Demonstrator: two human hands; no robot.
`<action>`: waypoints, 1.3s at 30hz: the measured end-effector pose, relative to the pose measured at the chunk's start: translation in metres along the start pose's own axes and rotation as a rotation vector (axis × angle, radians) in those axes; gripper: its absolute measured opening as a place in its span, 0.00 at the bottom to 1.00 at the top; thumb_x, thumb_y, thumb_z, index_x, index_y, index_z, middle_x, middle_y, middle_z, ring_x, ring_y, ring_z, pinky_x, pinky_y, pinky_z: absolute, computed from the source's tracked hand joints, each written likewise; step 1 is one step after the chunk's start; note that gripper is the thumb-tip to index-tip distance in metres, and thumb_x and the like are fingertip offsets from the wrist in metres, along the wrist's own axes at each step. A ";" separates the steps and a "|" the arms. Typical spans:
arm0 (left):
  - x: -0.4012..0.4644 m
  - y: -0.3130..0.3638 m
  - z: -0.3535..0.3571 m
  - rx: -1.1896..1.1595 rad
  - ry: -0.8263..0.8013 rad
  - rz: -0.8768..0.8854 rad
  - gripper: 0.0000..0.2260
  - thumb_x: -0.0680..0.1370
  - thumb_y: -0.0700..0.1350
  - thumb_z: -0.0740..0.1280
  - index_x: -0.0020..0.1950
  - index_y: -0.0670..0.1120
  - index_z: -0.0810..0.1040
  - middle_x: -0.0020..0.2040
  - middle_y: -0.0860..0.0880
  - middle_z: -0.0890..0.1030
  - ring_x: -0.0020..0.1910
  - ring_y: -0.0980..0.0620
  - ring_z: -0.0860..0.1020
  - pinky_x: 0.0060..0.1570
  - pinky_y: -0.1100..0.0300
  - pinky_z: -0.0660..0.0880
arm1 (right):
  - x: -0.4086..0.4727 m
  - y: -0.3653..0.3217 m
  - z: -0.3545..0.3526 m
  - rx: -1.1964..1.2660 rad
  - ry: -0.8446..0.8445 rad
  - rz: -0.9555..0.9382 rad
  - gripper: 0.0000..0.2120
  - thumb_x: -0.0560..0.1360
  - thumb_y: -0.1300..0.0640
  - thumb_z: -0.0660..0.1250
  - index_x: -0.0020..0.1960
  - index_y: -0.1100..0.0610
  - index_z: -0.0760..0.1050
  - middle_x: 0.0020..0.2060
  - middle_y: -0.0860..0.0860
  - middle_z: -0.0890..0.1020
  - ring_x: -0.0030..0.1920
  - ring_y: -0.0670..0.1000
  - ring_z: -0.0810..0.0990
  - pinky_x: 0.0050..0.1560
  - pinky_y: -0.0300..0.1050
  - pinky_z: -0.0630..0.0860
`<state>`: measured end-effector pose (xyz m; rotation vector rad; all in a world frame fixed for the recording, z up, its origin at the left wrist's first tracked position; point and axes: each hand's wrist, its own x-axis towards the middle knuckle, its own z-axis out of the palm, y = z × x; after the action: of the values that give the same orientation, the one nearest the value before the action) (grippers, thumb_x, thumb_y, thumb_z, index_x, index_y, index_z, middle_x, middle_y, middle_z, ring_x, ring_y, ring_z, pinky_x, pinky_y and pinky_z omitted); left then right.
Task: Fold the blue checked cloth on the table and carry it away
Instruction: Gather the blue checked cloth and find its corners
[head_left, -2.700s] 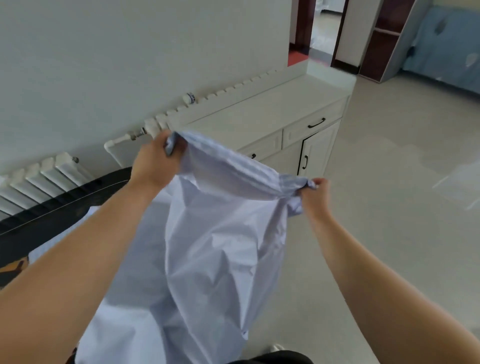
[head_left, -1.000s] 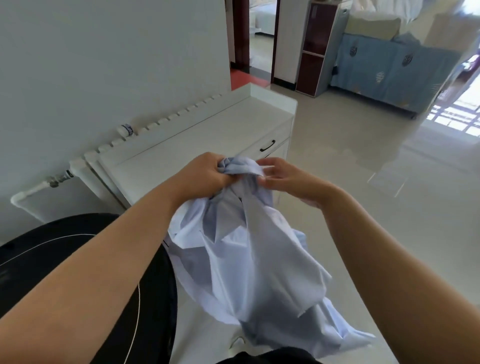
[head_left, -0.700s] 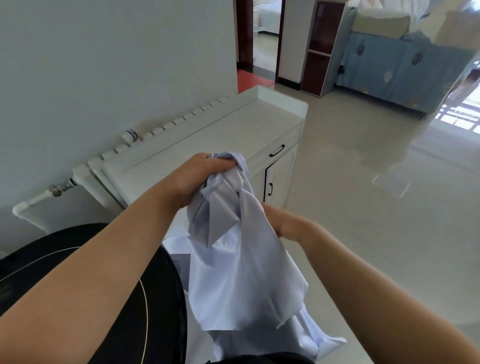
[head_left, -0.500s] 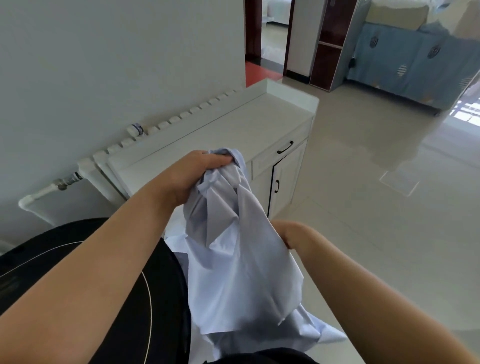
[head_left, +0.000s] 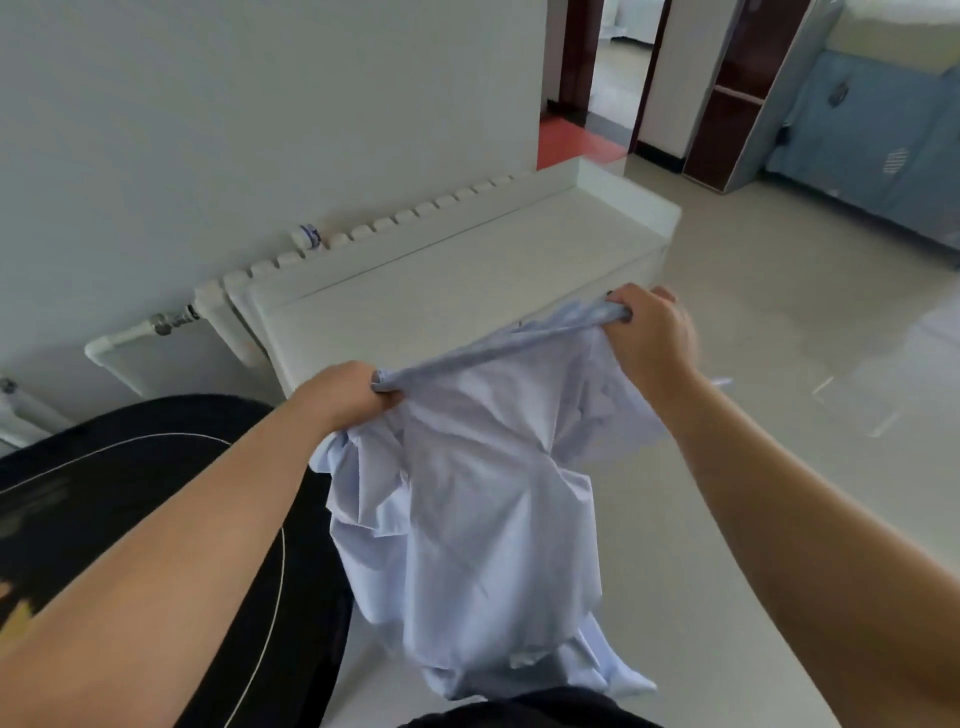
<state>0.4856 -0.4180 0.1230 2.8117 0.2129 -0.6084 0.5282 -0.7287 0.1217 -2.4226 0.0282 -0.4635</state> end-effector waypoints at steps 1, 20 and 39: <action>0.003 0.003 0.011 -0.086 0.053 -0.044 0.11 0.79 0.49 0.62 0.40 0.46 0.76 0.36 0.45 0.77 0.33 0.50 0.72 0.31 0.59 0.66 | 0.003 -0.005 -0.014 -0.068 -0.025 -0.154 0.09 0.70 0.54 0.63 0.41 0.58 0.79 0.30 0.50 0.70 0.38 0.57 0.73 0.42 0.44 0.64; -0.066 0.171 0.069 -0.384 0.006 0.506 0.30 0.72 0.41 0.73 0.70 0.59 0.68 0.57 0.61 0.78 0.54 0.62 0.77 0.49 0.75 0.70 | -0.079 0.019 -0.066 0.443 -0.767 0.266 0.18 0.75 0.38 0.62 0.38 0.51 0.77 0.35 0.46 0.79 0.36 0.45 0.77 0.36 0.36 0.70; -0.062 0.184 0.037 -1.048 0.600 0.036 0.11 0.75 0.37 0.63 0.37 0.50 0.68 0.34 0.50 0.70 0.33 0.54 0.67 0.34 0.62 0.66 | -0.183 0.167 -0.035 -0.014 -0.804 0.387 0.11 0.73 0.46 0.64 0.47 0.54 0.72 0.36 0.47 0.77 0.36 0.50 0.76 0.39 0.45 0.71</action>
<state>0.4511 -0.6095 0.1563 1.8644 0.4306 0.3270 0.3616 -0.8554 -0.0157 -2.3673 0.1454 0.6860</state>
